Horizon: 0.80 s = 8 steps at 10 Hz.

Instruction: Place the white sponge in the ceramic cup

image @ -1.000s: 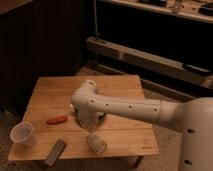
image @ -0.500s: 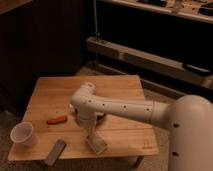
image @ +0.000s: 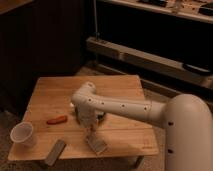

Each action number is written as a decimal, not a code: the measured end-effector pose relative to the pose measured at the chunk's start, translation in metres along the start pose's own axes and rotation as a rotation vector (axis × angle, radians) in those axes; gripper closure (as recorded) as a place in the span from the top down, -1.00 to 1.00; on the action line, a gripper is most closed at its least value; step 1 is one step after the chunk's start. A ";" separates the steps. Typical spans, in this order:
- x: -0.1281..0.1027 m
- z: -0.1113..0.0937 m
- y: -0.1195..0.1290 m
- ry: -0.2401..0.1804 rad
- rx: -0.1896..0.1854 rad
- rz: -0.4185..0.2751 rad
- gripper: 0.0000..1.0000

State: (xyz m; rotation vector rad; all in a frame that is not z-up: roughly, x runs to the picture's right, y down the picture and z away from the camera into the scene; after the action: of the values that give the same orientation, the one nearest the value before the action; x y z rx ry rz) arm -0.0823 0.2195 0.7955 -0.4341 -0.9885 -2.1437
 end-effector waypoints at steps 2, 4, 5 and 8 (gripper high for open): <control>-0.004 0.002 0.008 0.001 0.007 0.021 0.60; -0.008 0.003 0.010 0.000 0.012 0.018 0.60; -0.013 0.005 0.008 -0.002 0.014 0.006 0.60; -0.025 0.017 -0.008 -0.009 0.013 -0.009 0.60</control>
State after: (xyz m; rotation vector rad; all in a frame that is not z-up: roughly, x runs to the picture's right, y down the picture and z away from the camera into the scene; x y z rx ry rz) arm -0.0712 0.2483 0.7884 -0.4344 -1.0105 -2.1435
